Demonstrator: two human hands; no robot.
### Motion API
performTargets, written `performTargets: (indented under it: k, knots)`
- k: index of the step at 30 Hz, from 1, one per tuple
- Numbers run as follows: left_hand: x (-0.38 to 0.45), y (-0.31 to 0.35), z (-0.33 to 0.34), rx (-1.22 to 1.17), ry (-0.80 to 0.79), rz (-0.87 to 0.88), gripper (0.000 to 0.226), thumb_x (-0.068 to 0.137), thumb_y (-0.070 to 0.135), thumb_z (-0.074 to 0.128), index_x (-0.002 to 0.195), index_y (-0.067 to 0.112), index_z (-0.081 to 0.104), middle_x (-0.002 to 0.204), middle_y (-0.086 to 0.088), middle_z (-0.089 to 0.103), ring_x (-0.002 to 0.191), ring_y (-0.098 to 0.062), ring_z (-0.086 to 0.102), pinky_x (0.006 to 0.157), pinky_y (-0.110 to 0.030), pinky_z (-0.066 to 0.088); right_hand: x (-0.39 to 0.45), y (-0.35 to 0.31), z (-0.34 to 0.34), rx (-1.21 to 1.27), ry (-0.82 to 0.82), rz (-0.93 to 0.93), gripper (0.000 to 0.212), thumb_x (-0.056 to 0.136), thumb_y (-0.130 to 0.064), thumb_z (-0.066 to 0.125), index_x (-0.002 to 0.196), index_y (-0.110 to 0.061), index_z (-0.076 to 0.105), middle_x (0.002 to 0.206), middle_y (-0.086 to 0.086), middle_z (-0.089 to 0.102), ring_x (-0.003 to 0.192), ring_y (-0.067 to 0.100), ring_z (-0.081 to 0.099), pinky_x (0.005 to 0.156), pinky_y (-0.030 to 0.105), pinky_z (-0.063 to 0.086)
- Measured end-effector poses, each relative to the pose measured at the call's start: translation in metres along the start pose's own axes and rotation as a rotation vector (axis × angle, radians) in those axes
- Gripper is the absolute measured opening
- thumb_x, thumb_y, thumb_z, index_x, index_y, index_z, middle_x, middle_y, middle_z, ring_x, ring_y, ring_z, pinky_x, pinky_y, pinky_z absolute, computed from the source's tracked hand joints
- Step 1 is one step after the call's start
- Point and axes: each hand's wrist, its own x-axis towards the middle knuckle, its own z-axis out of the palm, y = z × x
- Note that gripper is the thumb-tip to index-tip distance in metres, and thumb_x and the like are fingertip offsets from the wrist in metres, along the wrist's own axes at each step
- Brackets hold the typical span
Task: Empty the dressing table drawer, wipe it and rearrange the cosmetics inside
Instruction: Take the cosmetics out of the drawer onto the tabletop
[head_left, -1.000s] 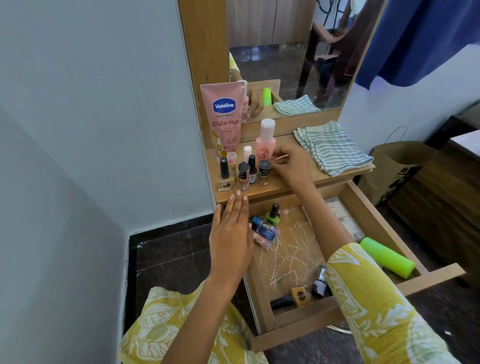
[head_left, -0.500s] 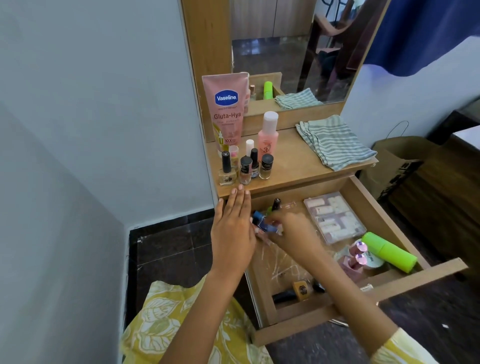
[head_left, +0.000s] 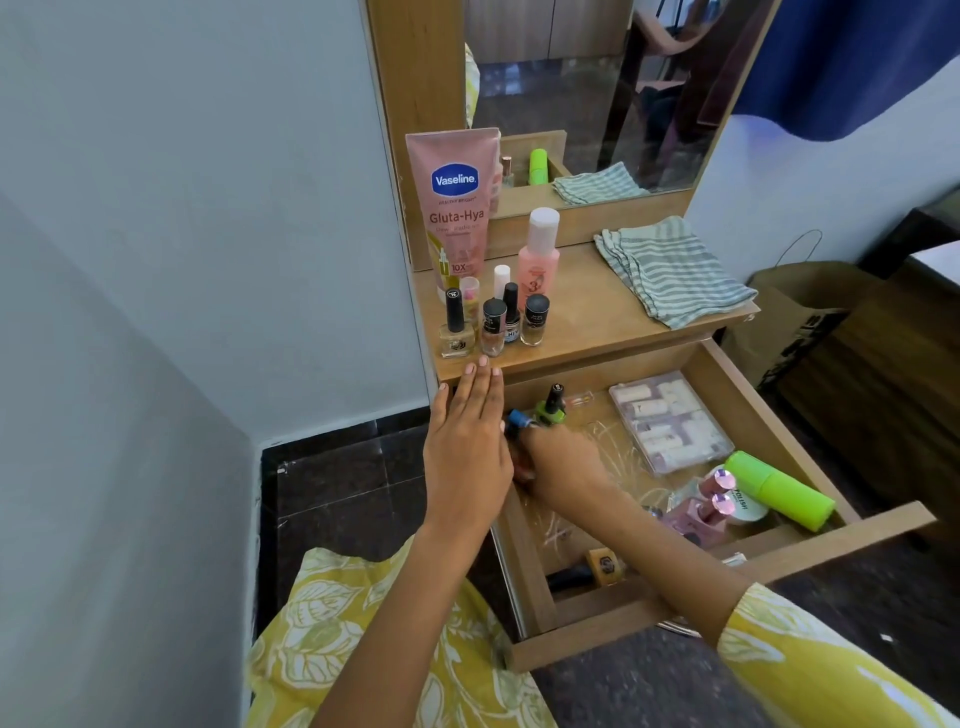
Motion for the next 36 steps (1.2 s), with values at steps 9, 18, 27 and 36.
performTargets:
  k: [9,18,27,36]
  knots:
    - [0.000,0.000,0.002,0.025,0.025,0.015,0.060,0.078,0.013,0.071,0.133,0.004,0.050,0.138,-0.012,0.048,0.129,-0.025,0.045,0.106,-0.046,0.032,-0.022,0.031,-0.074,0.690,0.525,0.011,0.011,0.079,-0.019,0.074,0.088,-0.018,0.067,0.084,-0.008,0.062,0.074,0.002,0.057,0.060,0.012,0.045]
    - [0.001,0.001,0.003,0.030,0.055,0.009,0.059,0.076,0.010,0.073,0.131,0.003,0.053,0.136,-0.013,0.051,0.127,-0.025,0.047,0.105,-0.048,0.031,0.059,0.037,-0.079,0.402,0.513,0.090,0.012,0.086,-0.019,0.065,0.091,-0.007,0.063,0.096,0.005,0.059,0.082,0.014,0.050,0.060,0.017,0.028]
    - [0.000,0.002,0.004,0.008,0.050,-0.009,0.060,0.076,0.009,0.073,0.131,0.004,0.052,0.138,-0.012,0.050,0.128,-0.025,0.046,0.106,-0.047,0.030,0.060,0.039,-0.072,0.399,0.448,0.111,0.026,0.083,-0.014,0.068,0.108,-0.007,0.064,0.105,0.006,0.066,0.088,0.015,0.055,0.076,0.023,0.040]
    - [-0.001,0.001,0.005,-0.013,0.018,-0.016,0.059,0.081,0.011,0.068,0.136,0.006,0.047,0.143,-0.010,0.044,0.133,-0.022,0.039,0.110,-0.043,0.027,0.000,0.030,-0.019,0.259,0.453,-0.098,0.008,0.085,-0.019,0.066,0.091,-0.020,0.061,0.087,-0.009,0.059,0.077,0.006,0.056,0.068,0.026,0.051]
